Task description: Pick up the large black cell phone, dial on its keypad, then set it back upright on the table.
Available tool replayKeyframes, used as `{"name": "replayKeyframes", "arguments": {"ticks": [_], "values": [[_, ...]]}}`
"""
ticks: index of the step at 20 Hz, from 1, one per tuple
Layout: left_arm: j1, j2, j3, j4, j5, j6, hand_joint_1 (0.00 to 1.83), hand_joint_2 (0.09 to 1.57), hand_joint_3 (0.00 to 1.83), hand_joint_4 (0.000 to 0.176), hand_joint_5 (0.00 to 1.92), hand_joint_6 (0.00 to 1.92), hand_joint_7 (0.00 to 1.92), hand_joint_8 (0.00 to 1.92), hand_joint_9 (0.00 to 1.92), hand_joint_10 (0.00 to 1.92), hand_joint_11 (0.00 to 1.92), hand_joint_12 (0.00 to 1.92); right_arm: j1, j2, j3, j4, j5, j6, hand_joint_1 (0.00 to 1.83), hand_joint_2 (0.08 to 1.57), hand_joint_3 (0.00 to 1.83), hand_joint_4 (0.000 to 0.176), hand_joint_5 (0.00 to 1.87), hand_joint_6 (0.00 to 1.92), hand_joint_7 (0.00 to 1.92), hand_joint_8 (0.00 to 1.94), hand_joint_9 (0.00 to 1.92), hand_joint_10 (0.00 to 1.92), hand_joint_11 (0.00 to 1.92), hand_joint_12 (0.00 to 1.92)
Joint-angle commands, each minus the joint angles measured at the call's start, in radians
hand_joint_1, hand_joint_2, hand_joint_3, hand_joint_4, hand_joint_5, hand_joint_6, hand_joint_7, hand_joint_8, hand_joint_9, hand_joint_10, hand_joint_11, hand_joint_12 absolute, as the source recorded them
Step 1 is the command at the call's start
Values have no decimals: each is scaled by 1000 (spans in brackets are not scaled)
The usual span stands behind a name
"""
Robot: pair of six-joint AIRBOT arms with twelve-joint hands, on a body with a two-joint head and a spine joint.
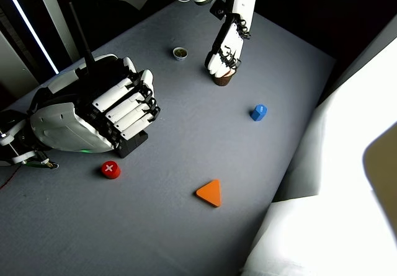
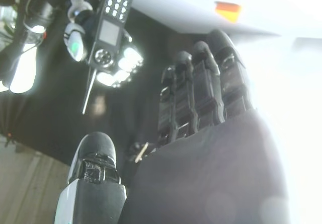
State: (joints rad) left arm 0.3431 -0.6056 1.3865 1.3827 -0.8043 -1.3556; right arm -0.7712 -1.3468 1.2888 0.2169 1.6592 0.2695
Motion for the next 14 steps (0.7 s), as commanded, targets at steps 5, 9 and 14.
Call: {"name": "replayKeyframes", "arguments": {"ticks": [5, 9, 14], "values": [[-28, 12, -1, -75, -40, -5, 0, 1198, 1, 0, 257, 8, 309, 8, 226, 6, 0, 606, -4, 7, 4, -12, 105, 16, 1225, 1153, 1, 0, 791, 19, 839, 24, 678, 500, 411, 1314], [-29, 12, 0, -75, -40, -5, 0, 1194, 0, 0, 260, 4, 304, 3, 235, 5, 0, 632, -4, 7, 5, -12, 105, 15, 1189, 1139, 1, 0, 796, 5, 809, 1, 650, 453, 386, 1310], [-30, 12, 1, -75, -40, -5, 0, 1195, 1, 0, 246, 3, 302, 10, 228, 6, 0, 639, -4, 7, 5, -12, 105, 13, 959, 1139, 1, 0, 602, 0, 590, 0, 528, 180, 179, 1354]]}}
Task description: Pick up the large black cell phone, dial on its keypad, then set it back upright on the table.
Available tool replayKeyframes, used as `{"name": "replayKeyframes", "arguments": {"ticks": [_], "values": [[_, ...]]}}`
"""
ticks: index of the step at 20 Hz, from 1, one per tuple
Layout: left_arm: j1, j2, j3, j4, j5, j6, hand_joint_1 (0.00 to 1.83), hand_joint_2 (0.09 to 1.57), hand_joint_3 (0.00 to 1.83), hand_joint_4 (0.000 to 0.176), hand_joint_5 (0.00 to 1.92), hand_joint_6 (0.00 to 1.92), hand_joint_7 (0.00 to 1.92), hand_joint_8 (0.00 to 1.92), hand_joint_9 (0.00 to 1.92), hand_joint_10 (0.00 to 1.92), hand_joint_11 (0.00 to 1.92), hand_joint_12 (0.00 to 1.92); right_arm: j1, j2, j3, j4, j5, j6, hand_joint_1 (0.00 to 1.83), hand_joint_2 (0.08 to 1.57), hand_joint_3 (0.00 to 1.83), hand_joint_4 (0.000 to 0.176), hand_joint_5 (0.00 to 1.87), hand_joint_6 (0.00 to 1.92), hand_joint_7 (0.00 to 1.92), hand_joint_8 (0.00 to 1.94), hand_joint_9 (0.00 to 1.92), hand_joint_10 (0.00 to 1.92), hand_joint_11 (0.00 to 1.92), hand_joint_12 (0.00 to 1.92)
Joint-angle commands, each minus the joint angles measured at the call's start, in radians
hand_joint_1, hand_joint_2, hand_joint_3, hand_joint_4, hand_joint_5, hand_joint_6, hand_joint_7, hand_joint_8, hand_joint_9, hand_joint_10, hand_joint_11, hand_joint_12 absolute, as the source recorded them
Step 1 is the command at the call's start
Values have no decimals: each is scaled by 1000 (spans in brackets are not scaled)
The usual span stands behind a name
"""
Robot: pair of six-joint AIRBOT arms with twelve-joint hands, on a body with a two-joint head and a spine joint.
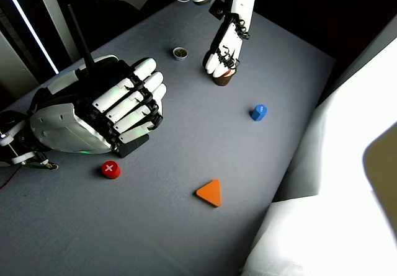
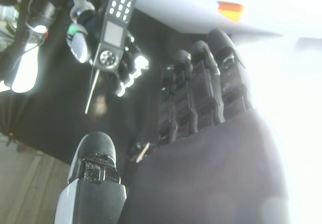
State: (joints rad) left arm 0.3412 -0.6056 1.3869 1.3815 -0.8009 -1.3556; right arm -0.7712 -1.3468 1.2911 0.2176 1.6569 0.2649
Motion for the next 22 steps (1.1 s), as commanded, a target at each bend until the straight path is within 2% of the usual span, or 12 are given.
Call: {"name": "replayKeyframes", "arguments": {"ticks": [1, 4, 5, 6, 7, 8, 9, 11, 12, 16, 19, 22], "values": [[-29, 12, 1, -74, -43, -5, 0, 1194, 0, 0, 238, 1, 288, 2, 215, 2, 0, 597, -4, 6, 3, -12, 107, 17, 898, 1129, 0, 0, 514, 0, 502, 0, 470, 108, 83, 1343], [-29, 12, 1, -74, -43, -5, 0, 1196, 1, 0, 241, 2, 288, 1, 216, 3, 0, 586, -4, 6, 3, -12, 107, 17, 844, 1123, 0, 0, 461, 0, 456, 0, 435, 77, 19, 1318], [-30, 12, 1, -74, -43, -5, 0, 1194, 0, 0, 252, 4, 301, 4, 229, 6, 0, 629, -4, 6, 3, -12, 107, 17, 573, 1102, 0, 0, 309, 0, 345, 0, 328, 24, 3, 1075], [-30, 12, 2, -74, -43, -5, 0, 1194, 0, 0, 252, 4, 301, 4, 229, 6, 0, 629, -4, 6, 3, -12, 107, 16, 573, 1102, 0, 0, 309, 0, 345, 0, 328, 24, 3, 1075], [-30, 12, 1, -74, -43, -5, 0, 1189, 0, 0, 266, 4, 320, 6, 243, 6, 0, 689, -4, 5, 3, -12, 107, 16, 286, 958, 0, 0, 16, 0, 17, 0, 13, 0, 0, 85], [-30, 12, 1, -74, -43, -5, 0, 1189, 0, 0, 267, 3, 322, 5, 244, 6, 0, 693, -4, 5, 3, -12, 107, 16, 230, 935, 0, 0, 2, 0, 3, 0, 2, 0, 0, 16], [-31, 12, 1, -74, -43, -5, 0, 1192, 1, 0, 266, 1, 304, 3, 228, 0, 0, 645, -4, 5, 3, -12, 107, 16, 197, 925, 0, 10, 0, 0, 0, 0, 0, 0, 0, 0], [-32, 12, 1, -74, -43, -5, 0, 1189, 0, 0, 255, 0, 291, 0, 221, 0, 0, 630, -4, 5, 3, -12, 107, 15, 89, 883, 0, 53, 0, 0, 0, 0, 0, 0, 0, 0], [-32, 12, 1, -74, -43, -5, 0, 1189, 0, 0, 249, 0, 285, 0, 217, 0, 0, 629, -4, 5, 3, -11, 107, 15, 81, 857, 0, 67, 0, 0, 0, 0, 0, 0, 0, 0], [-32, 11, 0, -74, -43, -5, 0, 1191, 1, 0, 289, 6, 343, 8, 249, 4, 0, 672, -3, 5, 4, -11, 107, 13, 53, 827, 0, 59, 0, 0, 0, 0, 0, 0, 0, 0], [-32, 10, -1, -74, -43, -5, 0, 1192, 0, 0, 283, 5, 334, 13, 256, 9, 0, 658, -3, 6, 5, -11, 107, 12, 59, 845, 1, 41, 0, 0, 0, 0, 0, 0, 0, 0], [-33, 11, -1, -74, -43, -5, 0, 1193, 1, 0, 257, 0, 300, 2, 234, 2, 0, 651, -3, 11, 4, -9, 107, 9, 40, 862, 7, 41, 0, 0, 0, 0, 0, 0, 0, 0]]}}
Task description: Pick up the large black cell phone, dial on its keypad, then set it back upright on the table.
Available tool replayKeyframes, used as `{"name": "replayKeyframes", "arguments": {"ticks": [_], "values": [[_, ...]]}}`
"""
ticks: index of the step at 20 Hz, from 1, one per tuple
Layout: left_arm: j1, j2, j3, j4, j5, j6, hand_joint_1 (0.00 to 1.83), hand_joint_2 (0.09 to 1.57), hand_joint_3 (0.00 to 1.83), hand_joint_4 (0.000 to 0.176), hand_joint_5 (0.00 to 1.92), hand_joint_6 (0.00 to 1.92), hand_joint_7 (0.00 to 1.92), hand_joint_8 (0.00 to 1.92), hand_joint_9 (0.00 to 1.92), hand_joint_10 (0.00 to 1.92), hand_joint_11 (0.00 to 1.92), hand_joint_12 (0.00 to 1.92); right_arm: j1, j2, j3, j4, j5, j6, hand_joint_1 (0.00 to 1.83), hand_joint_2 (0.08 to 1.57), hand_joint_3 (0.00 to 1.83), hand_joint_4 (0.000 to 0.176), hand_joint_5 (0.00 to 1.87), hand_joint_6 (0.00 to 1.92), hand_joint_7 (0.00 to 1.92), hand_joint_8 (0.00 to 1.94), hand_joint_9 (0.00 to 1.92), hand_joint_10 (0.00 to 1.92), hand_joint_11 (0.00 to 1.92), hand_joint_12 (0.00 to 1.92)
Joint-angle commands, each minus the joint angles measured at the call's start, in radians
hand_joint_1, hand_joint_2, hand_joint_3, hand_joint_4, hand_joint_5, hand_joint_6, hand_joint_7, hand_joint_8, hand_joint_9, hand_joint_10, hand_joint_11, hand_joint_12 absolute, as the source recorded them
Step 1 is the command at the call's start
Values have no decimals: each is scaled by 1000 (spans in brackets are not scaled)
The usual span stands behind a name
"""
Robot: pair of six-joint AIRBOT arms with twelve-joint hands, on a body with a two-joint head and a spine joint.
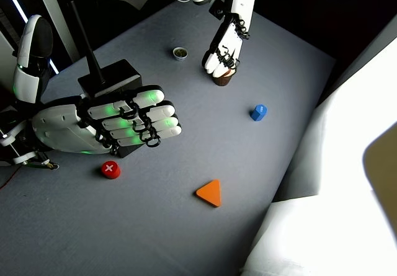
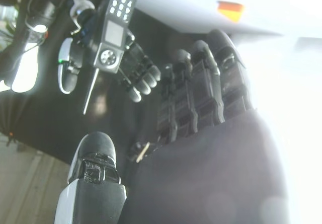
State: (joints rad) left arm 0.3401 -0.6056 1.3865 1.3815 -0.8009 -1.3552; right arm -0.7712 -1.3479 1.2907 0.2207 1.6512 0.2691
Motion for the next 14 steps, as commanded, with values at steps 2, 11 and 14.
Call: {"name": "replayKeyframes", "arguments": {"ticks": [2, 11, 14], "values": [[-32, 11, -3, -74, -43, -5, 0, 1192, 0, 0, 253, 2, 305, 4, 237, 3, 0, 644, 0, 22, 1, -3, 113, 5, 45, 865, 7, 36, 0, 0, 0, 0, 0, 0, 0, 0], [-34, 11, -6, -74, -43, -5, 0, 1189, 1, 0, 265, 0, 325, 0, 248, 1, 0, 699, 1, 85, 2, -2, 113, 16, 50, 873, 5, 46, 0, 0, 0, 0, 0, 0, 0, 0], [-34, 12, -7, -74, -43, -5, 0, 1179, 0, 0, 265, 6, 307, 3, 242, 2, 0, 685, 3, 128, -7, -14, 113, 21, 37, 878, 6, 44, 0, 0, 0, 0, 0, 0, 0, 0]]}}
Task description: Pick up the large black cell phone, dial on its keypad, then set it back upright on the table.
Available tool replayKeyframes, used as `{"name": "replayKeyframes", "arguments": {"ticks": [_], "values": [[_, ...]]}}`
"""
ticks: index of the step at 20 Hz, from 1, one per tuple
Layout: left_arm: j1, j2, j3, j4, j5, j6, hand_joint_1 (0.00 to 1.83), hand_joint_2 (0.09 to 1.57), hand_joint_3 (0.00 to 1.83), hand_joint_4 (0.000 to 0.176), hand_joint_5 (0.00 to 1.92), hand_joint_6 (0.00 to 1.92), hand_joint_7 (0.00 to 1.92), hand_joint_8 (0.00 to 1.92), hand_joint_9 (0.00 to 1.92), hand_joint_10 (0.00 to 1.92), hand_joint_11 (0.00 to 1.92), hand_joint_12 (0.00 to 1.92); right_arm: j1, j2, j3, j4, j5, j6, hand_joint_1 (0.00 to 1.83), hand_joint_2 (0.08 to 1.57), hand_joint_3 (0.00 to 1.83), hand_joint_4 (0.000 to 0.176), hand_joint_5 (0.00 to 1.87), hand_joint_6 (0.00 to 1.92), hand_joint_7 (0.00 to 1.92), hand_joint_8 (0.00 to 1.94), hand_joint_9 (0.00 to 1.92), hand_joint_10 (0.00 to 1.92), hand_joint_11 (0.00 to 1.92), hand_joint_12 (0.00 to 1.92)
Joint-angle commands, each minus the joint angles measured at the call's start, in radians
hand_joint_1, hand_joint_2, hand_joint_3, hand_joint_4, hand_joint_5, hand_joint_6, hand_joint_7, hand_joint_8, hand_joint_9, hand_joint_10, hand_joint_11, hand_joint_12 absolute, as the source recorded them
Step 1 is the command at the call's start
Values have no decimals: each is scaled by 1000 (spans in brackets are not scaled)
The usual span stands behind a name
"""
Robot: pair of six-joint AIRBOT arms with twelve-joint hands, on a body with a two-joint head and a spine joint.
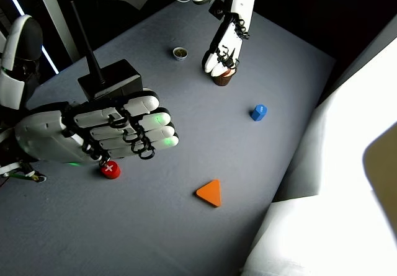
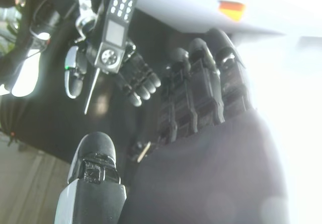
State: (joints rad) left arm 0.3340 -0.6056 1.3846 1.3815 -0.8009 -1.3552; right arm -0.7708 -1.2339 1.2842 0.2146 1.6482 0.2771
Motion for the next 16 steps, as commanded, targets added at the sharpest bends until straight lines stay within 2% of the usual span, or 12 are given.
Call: {"name": "replayKeyframes", "arguments": {"ticks": [1, 4, 7, 9, 12, 14, 16], "values": [[-28, 12, -5, -74, -43, -5, 0, 1179, 0, 0, 265, 6, 307, 3, 242, 2, 0, 685, 3, 24, -1, -13, 116, 14, 37, 878, 6, 44, 0, 0, 0, 0, 0, 0, 0, 0], [-28, 15, -4, -74, -43, -5, 0, 1184, 0, 0, 238, 3, 279, 3, 219, 3, 0, 614, 10, 70, -16, -50, 116, 24, 35, 883, 7, 51, 0, 0, 0, 0, 0, 0, 0, 0], [-29, 21, -3, -74, -43, -5, 0, 1181, 0, 0, 281, 9, 346, 15, 273, 13, 0, 695, 23, 131, -41, -95, 116, 35, 33, 900, 11, 49, 0, 0, 0, 0, 0, 0, 0, 0], [-29, 21, -5, -74, -43, -5, 0, 1182, 0, 0, 260, 3, 316, 7, 242, 5, 0, 653, 38, 177, -53, -122, 116, 45, 15, 911, 13, 48, 0, 0, 0, 0, 0, 0, 0, 0], [-29, 20, -6, -74, -43, -5, 0, 1182, 0, 0, 272, 4, 330, 6, 261, 7, 0, 787, 39, 244, -64, -141, 116, 53, 20, 907, 8, 60, 0, 0, 0, 0, 0, 0, 0, 0], [-29, 21, -6, -74, -43, -5, 0, 1178, 0, 0, 266, 1, 306, 1, 239, 1, 0, 721, 29, 283, -70, -155, 116, 54, 24, 913, 10, 54, 0, 0, 0, 0, 0, 0, 0, 0], [-29, 21, -6, -74, -43, -5, 0, 1182, 1, 0, 274, 2, 321, 4, 256, 5, 0, 782, 23, 322, -77, -193, 116, 54, 34, 919, 10, 49, 0, 0, 0, 0, 0, 0, 0, 0]]}}
